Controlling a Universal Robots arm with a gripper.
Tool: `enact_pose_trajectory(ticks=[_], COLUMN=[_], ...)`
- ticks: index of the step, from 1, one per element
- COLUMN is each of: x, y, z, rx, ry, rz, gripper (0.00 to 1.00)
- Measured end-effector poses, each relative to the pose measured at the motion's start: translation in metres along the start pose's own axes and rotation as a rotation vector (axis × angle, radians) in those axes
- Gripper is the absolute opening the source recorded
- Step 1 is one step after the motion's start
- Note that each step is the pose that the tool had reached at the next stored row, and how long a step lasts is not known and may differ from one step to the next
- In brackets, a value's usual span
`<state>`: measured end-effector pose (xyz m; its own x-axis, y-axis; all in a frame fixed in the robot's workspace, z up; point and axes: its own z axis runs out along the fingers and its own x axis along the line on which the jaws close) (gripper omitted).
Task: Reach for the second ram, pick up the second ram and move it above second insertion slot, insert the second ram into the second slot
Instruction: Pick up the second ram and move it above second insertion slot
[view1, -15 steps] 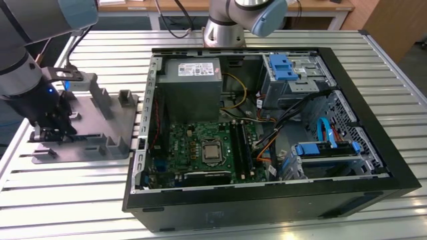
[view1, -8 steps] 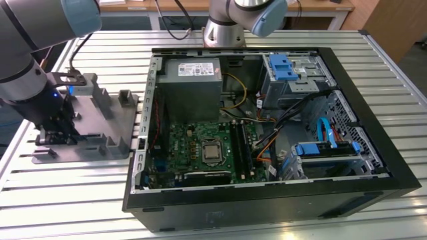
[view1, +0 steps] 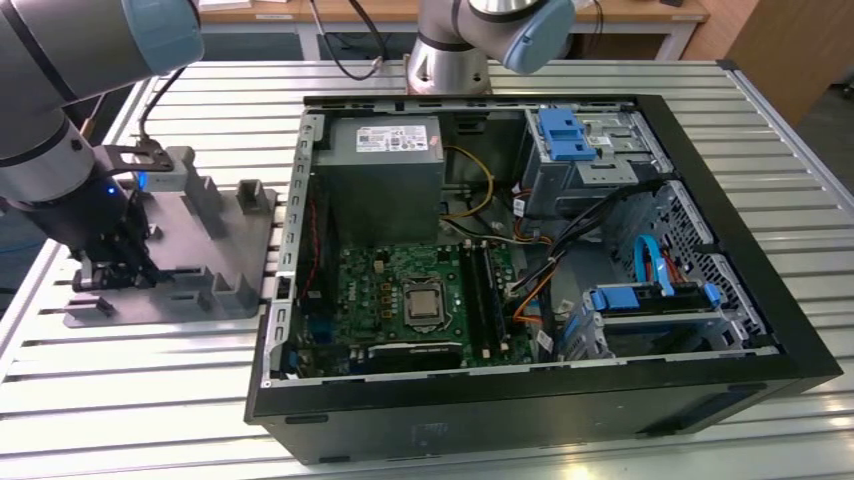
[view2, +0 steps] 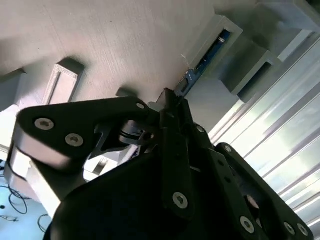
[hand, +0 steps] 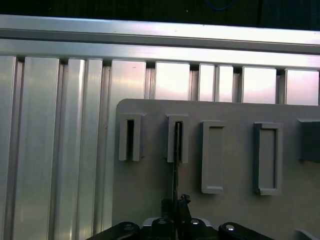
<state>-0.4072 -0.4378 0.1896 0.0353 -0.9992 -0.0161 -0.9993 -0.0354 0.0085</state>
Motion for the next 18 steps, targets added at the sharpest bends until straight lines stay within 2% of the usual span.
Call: enact_pose_trajectory(ticks=[1,2,3,18], x=[0.0,0.0,0.0,0.0], y=[0.0,0.0,0.0,0.0], z=[0.0,0.0001,0.0001,0.0005], rx=[0.0,0.0001,0.0,0.0], ry=[0.0001,0.0001,0.0001,0.0001], rz=[0.0,0.0,0.0,0.0], gripper=[0.22,0.15,0.14,0.14])
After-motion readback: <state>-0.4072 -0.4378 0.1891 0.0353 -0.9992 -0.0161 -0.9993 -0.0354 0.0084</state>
